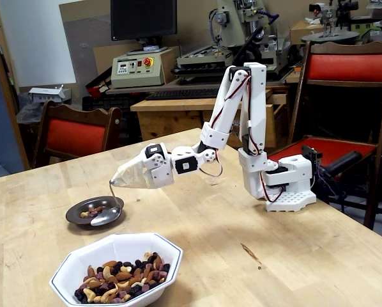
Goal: Use spoon to take food
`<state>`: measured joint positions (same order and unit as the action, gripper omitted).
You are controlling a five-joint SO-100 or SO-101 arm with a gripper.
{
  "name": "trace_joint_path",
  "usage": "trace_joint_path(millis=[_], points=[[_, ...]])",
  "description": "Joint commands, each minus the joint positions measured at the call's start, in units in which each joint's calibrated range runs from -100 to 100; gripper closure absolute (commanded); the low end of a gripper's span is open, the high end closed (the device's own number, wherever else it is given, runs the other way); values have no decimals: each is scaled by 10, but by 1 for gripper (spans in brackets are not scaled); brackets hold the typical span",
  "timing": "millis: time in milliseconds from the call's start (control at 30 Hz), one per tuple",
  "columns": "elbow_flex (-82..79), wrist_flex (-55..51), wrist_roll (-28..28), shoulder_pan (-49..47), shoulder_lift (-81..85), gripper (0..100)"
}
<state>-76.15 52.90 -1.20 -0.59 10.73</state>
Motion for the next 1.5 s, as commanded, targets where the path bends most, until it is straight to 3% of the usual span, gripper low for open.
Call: trace_joint_path(millis=[0, 400, 967, 1467], points=[[54, 16, 10, -13, 37, 96], [154, 10, 9, -66, 36, 96], [147, 7, 8, -93, 37, 96], [148, -178, 8, -90, 176, 96]])
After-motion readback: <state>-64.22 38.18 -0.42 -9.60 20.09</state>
